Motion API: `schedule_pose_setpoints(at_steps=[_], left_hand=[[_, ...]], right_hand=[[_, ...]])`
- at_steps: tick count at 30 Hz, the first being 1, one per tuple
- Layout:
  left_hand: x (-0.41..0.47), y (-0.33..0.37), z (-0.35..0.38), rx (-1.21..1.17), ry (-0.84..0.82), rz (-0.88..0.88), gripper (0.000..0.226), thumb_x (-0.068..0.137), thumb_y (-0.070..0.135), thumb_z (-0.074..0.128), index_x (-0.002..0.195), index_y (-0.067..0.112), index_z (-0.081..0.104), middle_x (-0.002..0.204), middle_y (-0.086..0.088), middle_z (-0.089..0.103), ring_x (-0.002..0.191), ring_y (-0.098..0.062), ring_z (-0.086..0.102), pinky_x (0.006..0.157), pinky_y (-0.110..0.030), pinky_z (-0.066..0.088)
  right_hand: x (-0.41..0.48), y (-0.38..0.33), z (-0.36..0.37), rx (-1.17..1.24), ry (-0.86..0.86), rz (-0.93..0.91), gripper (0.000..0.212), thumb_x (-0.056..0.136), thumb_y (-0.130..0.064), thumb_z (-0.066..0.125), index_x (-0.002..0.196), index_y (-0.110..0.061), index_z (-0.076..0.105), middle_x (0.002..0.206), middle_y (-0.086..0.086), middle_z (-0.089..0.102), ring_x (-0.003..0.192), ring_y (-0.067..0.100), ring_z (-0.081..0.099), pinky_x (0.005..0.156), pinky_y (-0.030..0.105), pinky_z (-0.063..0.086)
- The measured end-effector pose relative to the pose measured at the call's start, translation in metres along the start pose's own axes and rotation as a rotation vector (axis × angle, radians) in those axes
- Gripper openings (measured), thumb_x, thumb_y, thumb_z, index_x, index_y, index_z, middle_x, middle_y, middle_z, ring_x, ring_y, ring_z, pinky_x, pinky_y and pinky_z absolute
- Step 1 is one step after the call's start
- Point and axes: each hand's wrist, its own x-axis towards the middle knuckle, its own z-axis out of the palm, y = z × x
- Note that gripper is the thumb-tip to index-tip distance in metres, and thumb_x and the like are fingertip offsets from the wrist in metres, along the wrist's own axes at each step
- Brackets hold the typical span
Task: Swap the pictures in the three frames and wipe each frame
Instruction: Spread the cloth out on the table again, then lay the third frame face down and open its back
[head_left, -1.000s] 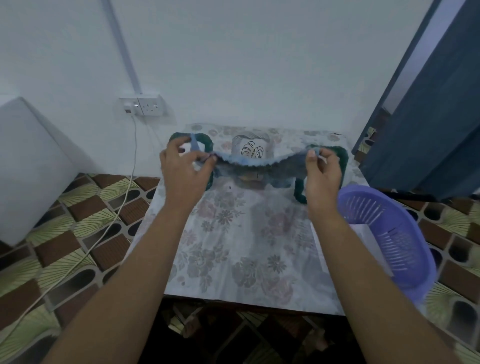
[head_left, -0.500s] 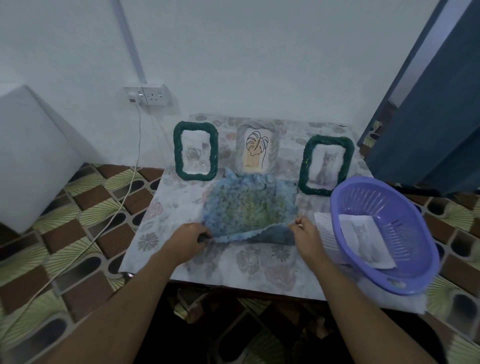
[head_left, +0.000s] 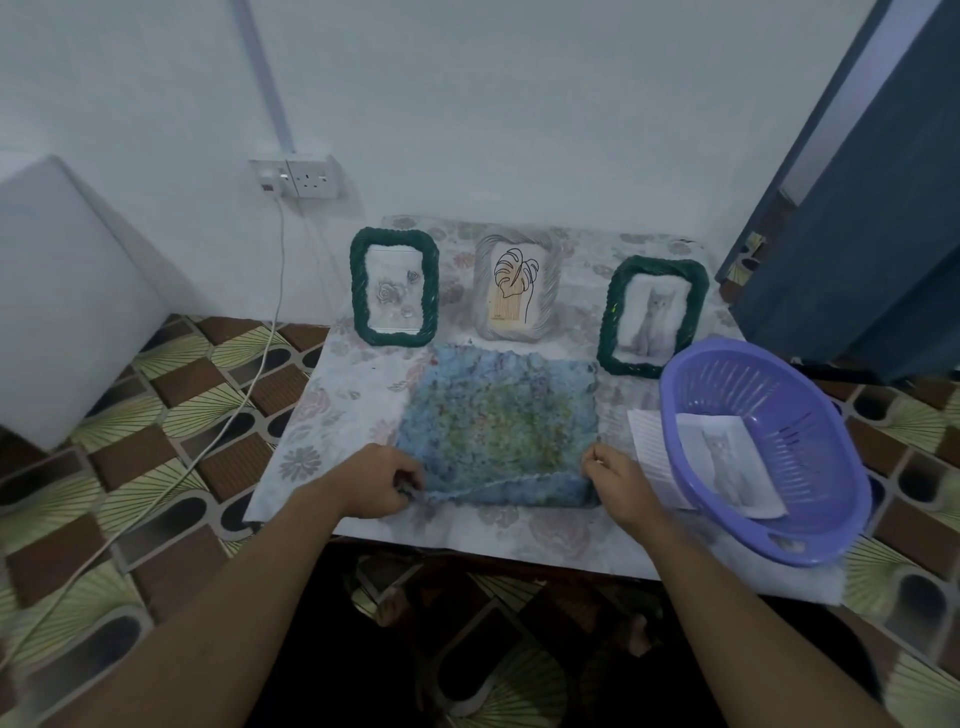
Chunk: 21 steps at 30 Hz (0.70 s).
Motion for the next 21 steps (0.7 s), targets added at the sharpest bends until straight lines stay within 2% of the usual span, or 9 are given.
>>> schedule_pose_setpoints(at_steps=[3,4,6,8,11,14,17,18,21], left_hand=[[-0.003,-0.001,0.001,-0.078,-0.060,-0.023,0.019,0.087,0.021,0.068,0.105,0.022,0.075,0.102,0.004,0.072,0.088,-0.007,0.064,0.082,-0.024,0.052],[-0.002,-0.001,0.001,-0.093,-0.060,-0.033,0.016,0.091,0.030,0.067,0.102,0.022,0.076,0.093,0.004,0.072,0.080,-0.005,0.063,0.077,-0.023,0.051],[0.000,0.002,0.000,-0.092,-0.042,-0.049,0.034,0.098,0.046,0.055,0.093,0.020,0.077,0.068,0.002,0.063,0.056,-0.003,0.053,0.058,-0.014,0.042],[0.002,0.006,0.000,-0.061,-0.043,-0.060,0.039,0.100,0.048,0.048,0.087,0.021,0.073,0.060,0.003,0.054,0.050,-0.003,0.047,0.052,-0.014,0.036],[0.008,0.012,0.003,0.033,-0.083,-0.036,0.026,0.098,0.037,0.057,0.083,0.016,0.061,0.070,0.008,0.051,0.062,-0.005,0.046,0.057,-0.016,0.034],[0.013,0.022,0.004,0.040,-0.113,-0.017,0.016,0.096,0.033,0.060,0.085,0.021,0.058,0.076,0.008,0.053,0.068,-0.008,0.048,0.062,-0.020,0.036],[0.021,0.037,0.000,-0.022,-0.083,0.008,0.015,0.098,0.033,0.057,0.089,0.021,0.060,0.079,0.005,0.055,0.069,-0.011,0.049,0.065,-0.025,0.039],[0.022,0.043,-0.001,-0.062,-0.057,0.013,0.016,0.098,0.033,0.057,0.092,0.019,0.063,0.082,0.003,0.058,0.071,-0.011,0.052,0.067,-0.025,0.042],[0.032,0.066,-0.004,-0.220,0.053,0.020,0.020,0.098,0.032,0.058,0.104,0.016,0.070,0.094,0.002,0.067,0.082,-0.011,0.060,0.073,-0.022,0.048]], right_hand=[[-0.003,0.000,-0.002,-0.017,-0.009,-0.042,0.029,0.096,-0.013,0.046,0.068,-0.011,0.044,0.067,0.007,0.041,0.062,0.018,0.039,0.060,0.033,0.028],[-0.003,0.002,-0.003,-0.017,-0.010,-0.051,0.033,0.096,-0.013,0.046,0.063,-0.011,0.045,0.063,0.007,0.043,0.060,0.020,0.042,0.060,0.035,0.031],[-0.002,0.004,-0.004,-0.028,-0.019,-0.027,0.050,0.099,-0.011,0.045,0.050,-0.011,0.049,0.052,0.004,0.052,0.059,0.025,0.057,0.065,0.037,0.045],[-0.002,0.003,-0.003,-0.074,-0.030,0.002,0.061,0.103,-0.016,0.045,0.043,-0.012,0.053,0.046,0.002,0.058,0.060,0.024,0.065,0.067,0.032,0.051],[0.000,0.002,0.000,-0.193,-0.041,-0.008,0.056,0.100,-0.024,0.049,0.048,-0.012,0.062,0.052,-0.001,0.065,0.058,0.018,0.065,0.062,0.029,0.050],[-0.001,-0.002,0.004,-0.191,-0.050,-0.091,0.048,0.097,-0.030,0.048,0.064,0.002,0.063,0.064,0.012,0.067,0.064,0.030,0.063,0.057,0.030,0.044],[-0.004,-0.019,0.008,-0.129,-0.054,-0.119,0.040,0.102,-0.019,0.047,0.071,-0.004,0.066,0.066,0.002,0.064,0.064,0.015,0.060,0.057,0.018,0.041],[-0.003,-0.024,0.010,-0.083,-0.058,-0.125,0.038,0.103,-0.018,0.047,0.073,-0.006,0.066,0.069,0.000,0.065,0.065,0.012,0.060,0.060,0.018,0.043],[0.002,-0.037,0.015,0.091,-0.046,-0.114,0.028,0.102,-0.017,0.049,0.080,-0.011,0.065,0.081,0.005,0.070,0.077,0.024,0.063,0.073,0.037,0.050]])
